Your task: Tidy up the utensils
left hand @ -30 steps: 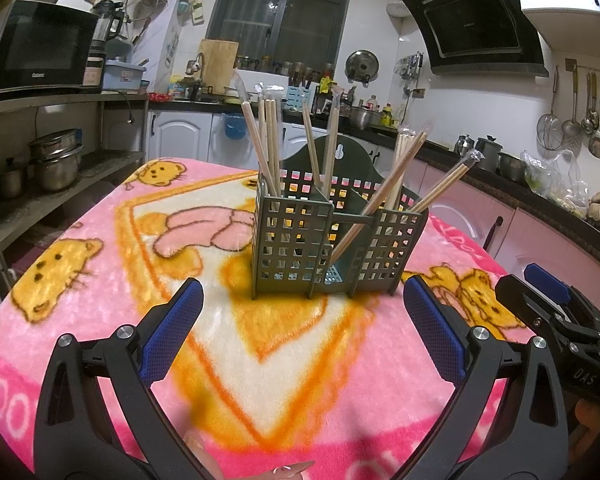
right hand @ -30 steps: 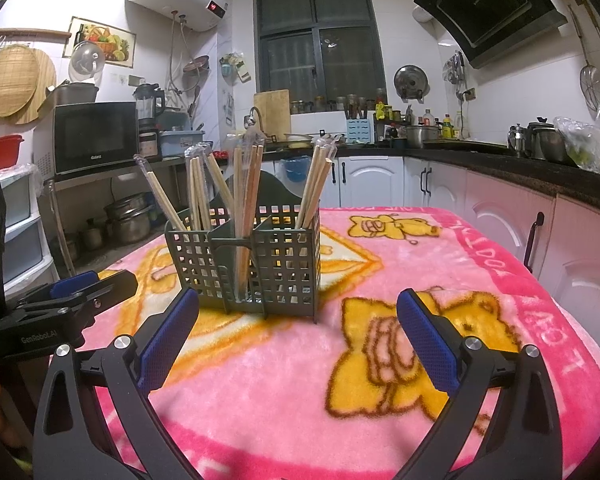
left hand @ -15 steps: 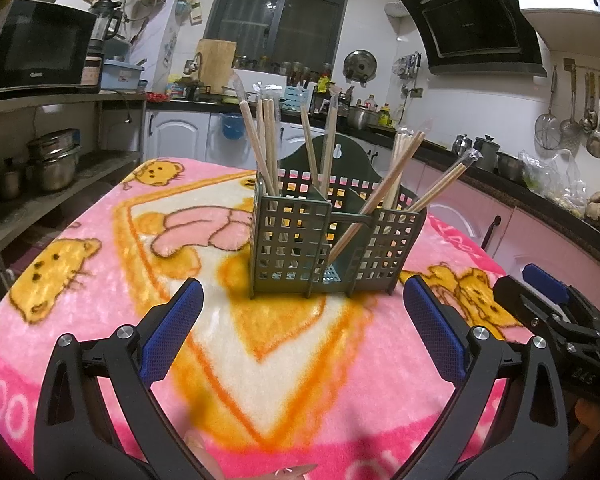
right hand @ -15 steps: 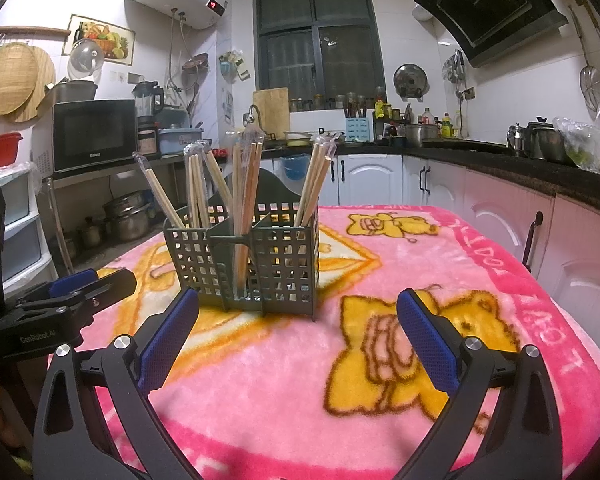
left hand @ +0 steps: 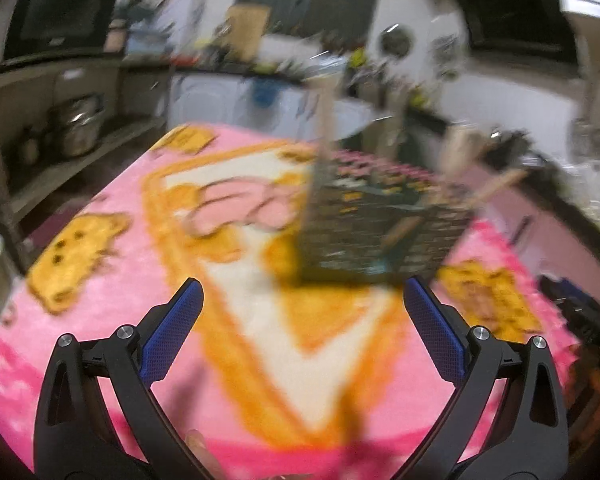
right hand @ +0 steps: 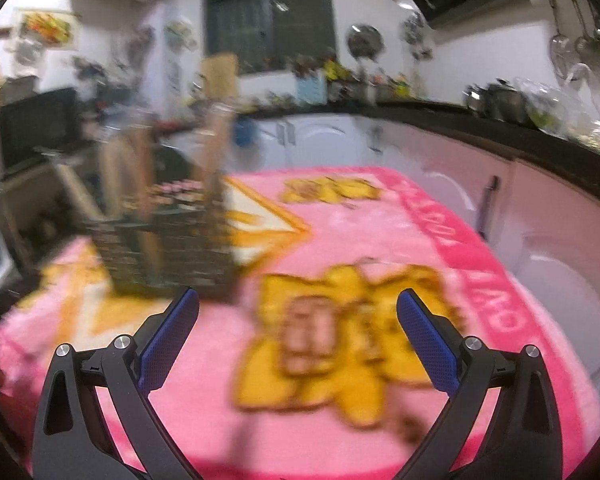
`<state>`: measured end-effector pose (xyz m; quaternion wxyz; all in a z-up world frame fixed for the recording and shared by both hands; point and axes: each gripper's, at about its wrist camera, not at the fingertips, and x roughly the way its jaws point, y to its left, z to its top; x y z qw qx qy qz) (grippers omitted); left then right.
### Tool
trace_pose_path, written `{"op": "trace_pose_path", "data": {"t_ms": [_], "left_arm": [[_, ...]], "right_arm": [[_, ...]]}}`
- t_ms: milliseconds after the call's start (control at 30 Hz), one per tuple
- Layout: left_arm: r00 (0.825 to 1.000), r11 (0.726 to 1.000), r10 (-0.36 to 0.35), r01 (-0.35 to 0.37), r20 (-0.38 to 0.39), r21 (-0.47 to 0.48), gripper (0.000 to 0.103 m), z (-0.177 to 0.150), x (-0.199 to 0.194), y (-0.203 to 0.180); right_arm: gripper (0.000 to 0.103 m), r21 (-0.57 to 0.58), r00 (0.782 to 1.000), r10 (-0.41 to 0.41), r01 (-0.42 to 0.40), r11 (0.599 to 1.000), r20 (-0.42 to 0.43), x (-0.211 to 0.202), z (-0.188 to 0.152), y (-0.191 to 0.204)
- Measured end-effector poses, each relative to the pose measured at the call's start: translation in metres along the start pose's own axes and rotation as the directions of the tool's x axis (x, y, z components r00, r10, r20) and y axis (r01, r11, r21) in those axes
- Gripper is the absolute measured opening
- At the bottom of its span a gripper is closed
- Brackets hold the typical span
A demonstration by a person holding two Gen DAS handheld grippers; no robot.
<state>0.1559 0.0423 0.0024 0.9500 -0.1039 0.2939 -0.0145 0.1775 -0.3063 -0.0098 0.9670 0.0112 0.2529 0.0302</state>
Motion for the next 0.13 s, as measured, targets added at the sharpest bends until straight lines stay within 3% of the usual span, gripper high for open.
{"op": "trace_pose_path", "data": {"t_ms": [67, 133], "left_arm": [[0.995, 0.997, 0.076, -0.077, -0.060, -0.013, 0.092, 0.010, 0.017, 0.022], [0.981, 0.986, 0.161, -0.164, -0.107, -0.020, 0.092, 0.020, 0.038, 0.046]], "right_arm": [[0.096, -0.001, 0.995, -0.065, 0.065, 0.998, -0.075, 0.023, 0.007, -0.022], [0.096, 0.007, 0.971, -0.137, 0.141, 0.990, -0.196, 0.055, 0.012, -0.046]]}}
